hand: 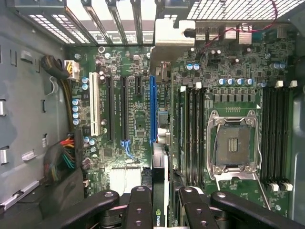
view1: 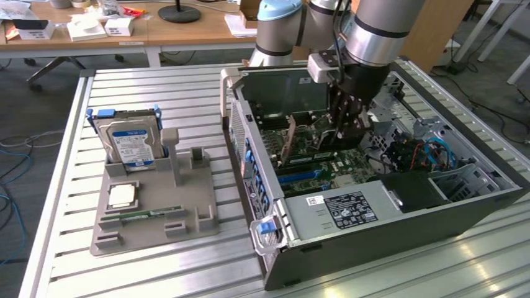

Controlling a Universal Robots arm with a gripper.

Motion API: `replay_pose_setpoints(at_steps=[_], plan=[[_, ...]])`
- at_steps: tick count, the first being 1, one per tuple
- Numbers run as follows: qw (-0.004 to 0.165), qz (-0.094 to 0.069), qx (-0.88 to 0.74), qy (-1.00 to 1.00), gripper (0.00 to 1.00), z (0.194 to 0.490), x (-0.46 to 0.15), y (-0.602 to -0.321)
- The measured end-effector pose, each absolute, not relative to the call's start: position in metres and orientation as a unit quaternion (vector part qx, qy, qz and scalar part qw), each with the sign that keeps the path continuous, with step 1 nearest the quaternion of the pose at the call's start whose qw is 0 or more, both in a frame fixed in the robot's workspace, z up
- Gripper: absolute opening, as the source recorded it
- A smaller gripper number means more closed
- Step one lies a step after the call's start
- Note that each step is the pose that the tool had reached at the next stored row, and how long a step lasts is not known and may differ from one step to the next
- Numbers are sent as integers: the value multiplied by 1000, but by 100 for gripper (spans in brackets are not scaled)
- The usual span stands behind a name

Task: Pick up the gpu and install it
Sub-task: 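Insert the gpu into the slot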

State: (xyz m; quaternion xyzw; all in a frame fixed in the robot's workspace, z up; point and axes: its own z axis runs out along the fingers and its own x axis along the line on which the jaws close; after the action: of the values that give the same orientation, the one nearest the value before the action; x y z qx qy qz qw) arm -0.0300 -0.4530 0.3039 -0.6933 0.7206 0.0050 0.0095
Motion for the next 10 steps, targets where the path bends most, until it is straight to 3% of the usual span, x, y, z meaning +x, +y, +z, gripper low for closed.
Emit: replay_pose_setpoints(at_steps=[10], plan=[[10,5,-693,721,26,290,-30,-453]])
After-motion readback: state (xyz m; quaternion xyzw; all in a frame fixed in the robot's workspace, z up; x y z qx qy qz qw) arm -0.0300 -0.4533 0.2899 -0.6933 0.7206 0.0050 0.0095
